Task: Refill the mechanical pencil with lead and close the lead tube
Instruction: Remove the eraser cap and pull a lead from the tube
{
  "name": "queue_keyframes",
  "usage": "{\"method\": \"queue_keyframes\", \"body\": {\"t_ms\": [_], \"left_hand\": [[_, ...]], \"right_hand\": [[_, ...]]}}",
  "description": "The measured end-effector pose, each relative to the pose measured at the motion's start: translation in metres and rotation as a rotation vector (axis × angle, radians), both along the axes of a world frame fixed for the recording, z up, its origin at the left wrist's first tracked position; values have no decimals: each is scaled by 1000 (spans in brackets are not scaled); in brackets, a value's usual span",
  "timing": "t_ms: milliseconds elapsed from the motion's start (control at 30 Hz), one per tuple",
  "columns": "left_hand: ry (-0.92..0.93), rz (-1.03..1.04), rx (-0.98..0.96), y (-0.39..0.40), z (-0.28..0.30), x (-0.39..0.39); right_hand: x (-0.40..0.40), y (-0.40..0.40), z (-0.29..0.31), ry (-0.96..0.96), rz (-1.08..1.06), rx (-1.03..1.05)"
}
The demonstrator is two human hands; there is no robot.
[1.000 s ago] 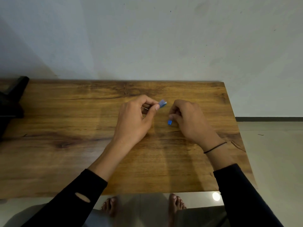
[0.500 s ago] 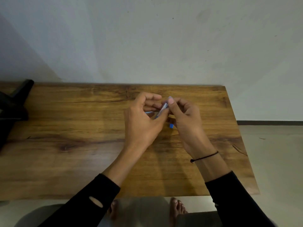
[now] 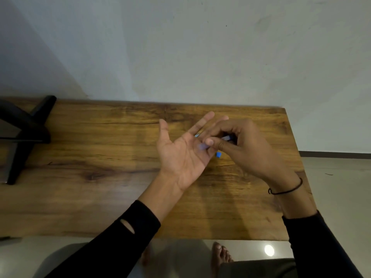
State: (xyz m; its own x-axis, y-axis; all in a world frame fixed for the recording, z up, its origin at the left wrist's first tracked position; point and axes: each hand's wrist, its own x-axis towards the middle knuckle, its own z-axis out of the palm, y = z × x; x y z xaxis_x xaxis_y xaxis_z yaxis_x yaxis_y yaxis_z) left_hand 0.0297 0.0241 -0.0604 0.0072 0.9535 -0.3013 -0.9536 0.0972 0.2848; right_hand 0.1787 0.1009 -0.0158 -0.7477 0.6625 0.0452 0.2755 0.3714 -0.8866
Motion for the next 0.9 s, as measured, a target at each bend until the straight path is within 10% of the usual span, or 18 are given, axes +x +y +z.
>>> {"method": "queue_keyframes", "body": {"t_ms": [900], "left_hand": [[-86,-98,278,1,-23,7]], "right_hand": [[-9,-2,26,-227,-16,335]]}}
